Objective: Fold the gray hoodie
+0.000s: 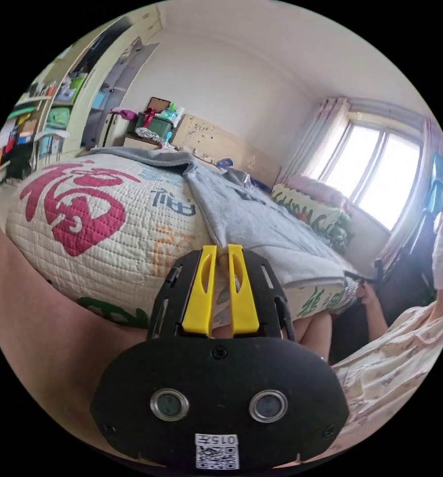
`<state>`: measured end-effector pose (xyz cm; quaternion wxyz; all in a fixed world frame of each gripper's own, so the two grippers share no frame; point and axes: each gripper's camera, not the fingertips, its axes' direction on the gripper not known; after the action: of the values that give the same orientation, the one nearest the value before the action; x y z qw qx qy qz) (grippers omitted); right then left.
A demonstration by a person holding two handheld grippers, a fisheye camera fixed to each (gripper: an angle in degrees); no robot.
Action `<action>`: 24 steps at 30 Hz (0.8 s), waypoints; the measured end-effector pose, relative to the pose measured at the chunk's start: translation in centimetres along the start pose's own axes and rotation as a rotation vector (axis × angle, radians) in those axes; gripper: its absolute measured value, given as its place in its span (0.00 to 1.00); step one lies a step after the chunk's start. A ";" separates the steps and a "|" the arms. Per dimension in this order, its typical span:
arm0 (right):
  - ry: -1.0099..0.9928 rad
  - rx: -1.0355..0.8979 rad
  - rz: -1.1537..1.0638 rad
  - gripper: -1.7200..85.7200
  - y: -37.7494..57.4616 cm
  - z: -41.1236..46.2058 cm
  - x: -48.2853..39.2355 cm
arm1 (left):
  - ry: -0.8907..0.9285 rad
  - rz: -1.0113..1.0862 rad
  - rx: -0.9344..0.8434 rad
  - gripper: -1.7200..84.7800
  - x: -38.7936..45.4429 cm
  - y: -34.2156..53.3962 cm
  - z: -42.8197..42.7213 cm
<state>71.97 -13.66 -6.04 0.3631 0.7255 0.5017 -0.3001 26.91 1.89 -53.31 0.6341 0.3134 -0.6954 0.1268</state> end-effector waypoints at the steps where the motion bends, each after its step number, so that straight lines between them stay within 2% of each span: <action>1: 0.012 -0.003 -0.008 0.08 -0.2 0.3 0.0 | 0.050 -0.031 0.066 0.08 -0.6 -1.7 -1.7; 4: 0.015 -0.020 -0.007 0.08 -1.0 1.0 0.5 | 0.028 -0.165 0.264 0.12 -3.4 -7.3 -5.5; 8: -0.006 -0.025 0.021 0.08 -1.8 1.9 1.6 | -0.104 -0.284 0.265 0.19 -8.6 -16.8 -5.3; 12: -0.004 -0.025 0.066 0.08 -2.6 2.8 2.4 | -0.075 -0.553 0.240 0.23 -17.7 -26.4 -1.1; 17: 0.049 -0.042 0.110 0.08 -3.9 4.1 2.5 | -0.168 -0.713 0.261 0.21 -23.4 -34.1 2.9; 24: 0.109 -0.071 0.195 0.08 -5.9 6.1 3.0 | -0.244 -0.755 0.118 0.13 -29.3 -42.2 6.4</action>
<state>66.87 -15.77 -13.19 0.3883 0.7728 0.4580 -0.2056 46.94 -26.22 -91.85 0.5297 0.5955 -0.5933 -0.1136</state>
